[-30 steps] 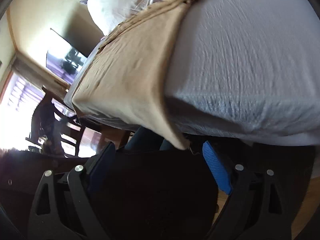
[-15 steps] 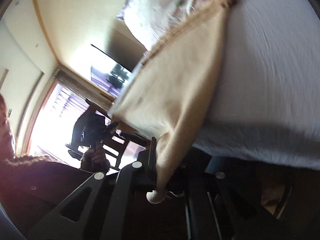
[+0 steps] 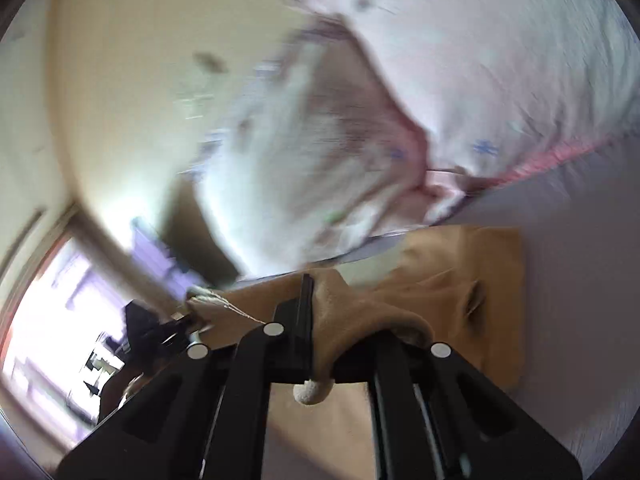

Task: Fold small clothes

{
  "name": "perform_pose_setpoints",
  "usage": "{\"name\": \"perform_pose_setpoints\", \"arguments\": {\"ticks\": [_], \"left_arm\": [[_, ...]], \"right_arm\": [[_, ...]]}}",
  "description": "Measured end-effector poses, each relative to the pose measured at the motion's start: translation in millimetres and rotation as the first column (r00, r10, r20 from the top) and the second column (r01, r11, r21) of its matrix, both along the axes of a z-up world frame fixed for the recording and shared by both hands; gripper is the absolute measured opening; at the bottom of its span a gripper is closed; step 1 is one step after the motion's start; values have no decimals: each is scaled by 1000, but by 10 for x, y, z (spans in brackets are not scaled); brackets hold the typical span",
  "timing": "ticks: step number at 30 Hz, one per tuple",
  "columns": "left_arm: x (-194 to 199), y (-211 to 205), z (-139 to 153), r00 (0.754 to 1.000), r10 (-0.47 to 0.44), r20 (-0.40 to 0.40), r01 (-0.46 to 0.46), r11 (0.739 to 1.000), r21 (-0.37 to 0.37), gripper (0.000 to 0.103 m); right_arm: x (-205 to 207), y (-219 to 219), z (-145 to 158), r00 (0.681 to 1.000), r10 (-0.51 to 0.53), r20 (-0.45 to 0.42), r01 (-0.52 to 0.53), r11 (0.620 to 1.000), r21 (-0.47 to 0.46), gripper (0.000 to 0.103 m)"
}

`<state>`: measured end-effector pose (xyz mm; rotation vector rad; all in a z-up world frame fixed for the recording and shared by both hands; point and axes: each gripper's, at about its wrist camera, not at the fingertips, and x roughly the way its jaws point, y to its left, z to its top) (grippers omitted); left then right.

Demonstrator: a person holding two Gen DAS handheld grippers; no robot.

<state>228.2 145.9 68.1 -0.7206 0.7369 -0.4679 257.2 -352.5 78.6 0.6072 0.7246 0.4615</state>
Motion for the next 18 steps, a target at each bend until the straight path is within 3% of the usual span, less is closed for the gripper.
{"name": "perform_pose_setpoints", "arguments": {"ticks": [3,8,9,10,11,12,14,16,18], "left_arm": [[482,-92,-294,992,26,-122,-20,999,44,3],[619,-41,-572,979,61,-195,-58,998,18,4],[631,-21,-604,975,59,-212,-61,998,2,4],[665,-15,-637,972,58,-229,-65,998,-23,4],[655,39,-656,967,59,-249,-78,995,-66,4],[667,78,-663,964,57,-261,-88,990,-107,6],[654,206,-605,961,88,-263,-137,975,-173,23],[529,342,-421,965,155,-211,-193,965,-176,80],[306,460,-159,975,187,-117,-200,973,-116,85]], "right_arm": [[477,-3,-381,985,-77,-153,74,997,-29,5],[662,-21,-641,958,-131,-255,137,991,5,10],[711,-37,-689,949,-147,-280,158,987,18,22],[746,-66,-732,940,-173,-295,190,981,30,46],[752,-100,-752,938,-194,-289,220,974,58,57],[744,-153,-745,934,-219,-283,249,966,74,58],[714,-234,-712,923,-269,-276,300,951,79,61],[576,-267,-618,933,-267,-243,295,951,87,62],[407,-211,-523,957,-208,-202,229,970,85,62]]}}
